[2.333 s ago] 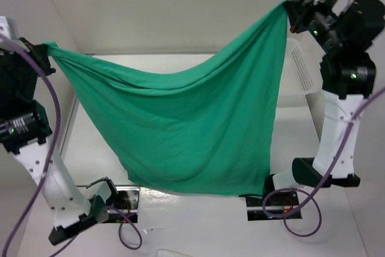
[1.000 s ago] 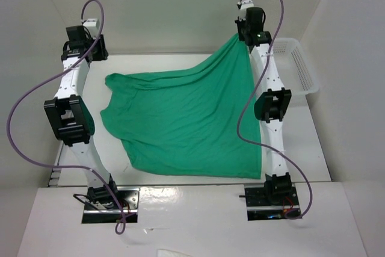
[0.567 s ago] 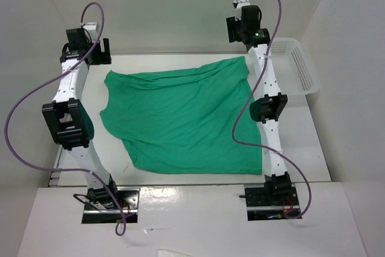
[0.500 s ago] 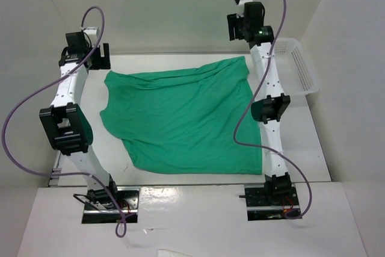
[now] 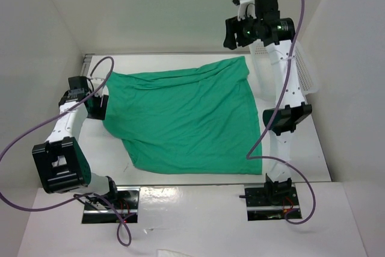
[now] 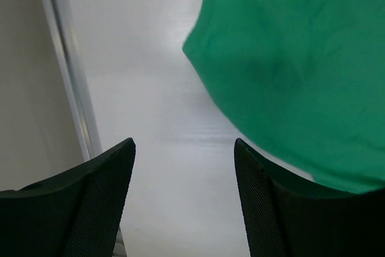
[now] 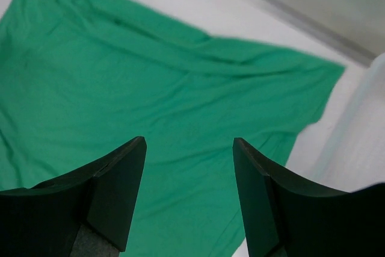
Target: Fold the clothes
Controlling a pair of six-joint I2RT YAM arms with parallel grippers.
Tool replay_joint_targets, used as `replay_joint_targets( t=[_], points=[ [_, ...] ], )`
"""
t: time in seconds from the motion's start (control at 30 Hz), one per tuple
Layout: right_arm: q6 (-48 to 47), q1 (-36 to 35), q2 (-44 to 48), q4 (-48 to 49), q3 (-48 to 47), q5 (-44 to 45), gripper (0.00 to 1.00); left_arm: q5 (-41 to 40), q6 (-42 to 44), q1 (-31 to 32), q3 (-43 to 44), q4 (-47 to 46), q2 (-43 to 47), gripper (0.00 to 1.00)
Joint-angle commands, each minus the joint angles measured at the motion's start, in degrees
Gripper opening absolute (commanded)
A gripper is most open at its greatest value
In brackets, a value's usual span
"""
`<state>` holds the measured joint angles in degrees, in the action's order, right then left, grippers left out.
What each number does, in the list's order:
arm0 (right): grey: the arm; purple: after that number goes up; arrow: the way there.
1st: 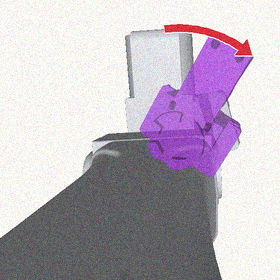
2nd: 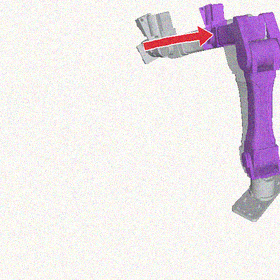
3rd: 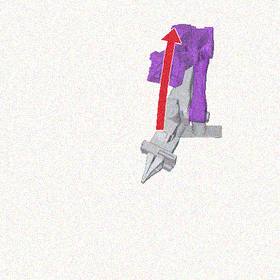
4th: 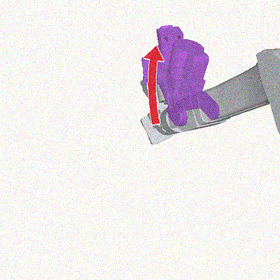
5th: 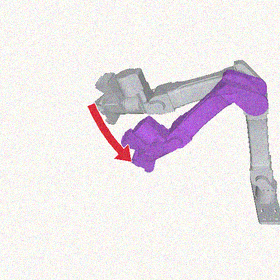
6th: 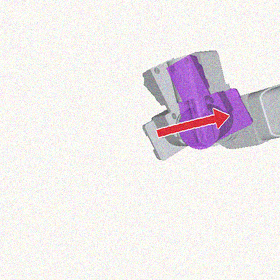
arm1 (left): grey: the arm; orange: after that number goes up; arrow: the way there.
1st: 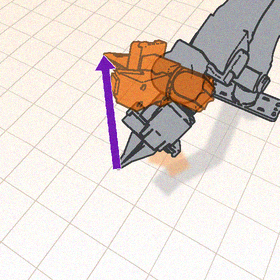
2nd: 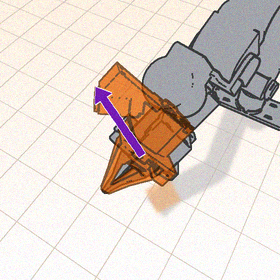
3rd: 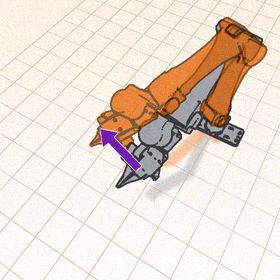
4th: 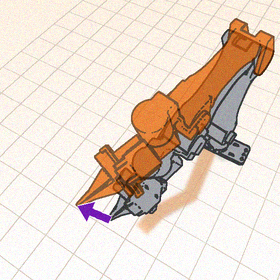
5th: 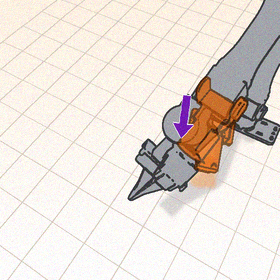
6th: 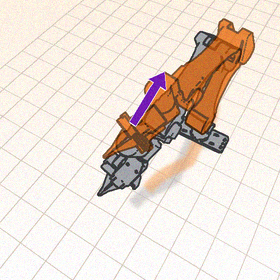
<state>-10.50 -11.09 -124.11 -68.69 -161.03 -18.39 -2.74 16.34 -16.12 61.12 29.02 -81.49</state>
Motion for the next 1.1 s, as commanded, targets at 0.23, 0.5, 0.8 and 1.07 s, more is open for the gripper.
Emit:
replay_joint_targets(
  t=[0.23, 0.5, 0.8, 1.07],
  points=[
    [0.04, -5.42, 32.48, 27.68, 60.75, 6.75, 0.73, 3.7, 4.32, -2.33, -7.69, -2.91, 1.96, 0.73],
    [-0.48, -5.61, 40.35, 32.39, 80.07, 4.15, 0.74, 11.35, 3.71, -5.06, -5.32, -2.38, -4.81, 0.73],
    [-0.48, -5.61, 42.02, 32.91, 80.61, 2.57, 0.74, 14.96, 1.94, -6.64, -2.06, -2.38, -14.66, 0.73],
    [-1.01, -5.61, 42.02, 33.52, 81.66, 2.57, 0.74, 21.98, 0.89, -6.64, 1.37, -0.63, -19.58, 0.73]
  ],
)
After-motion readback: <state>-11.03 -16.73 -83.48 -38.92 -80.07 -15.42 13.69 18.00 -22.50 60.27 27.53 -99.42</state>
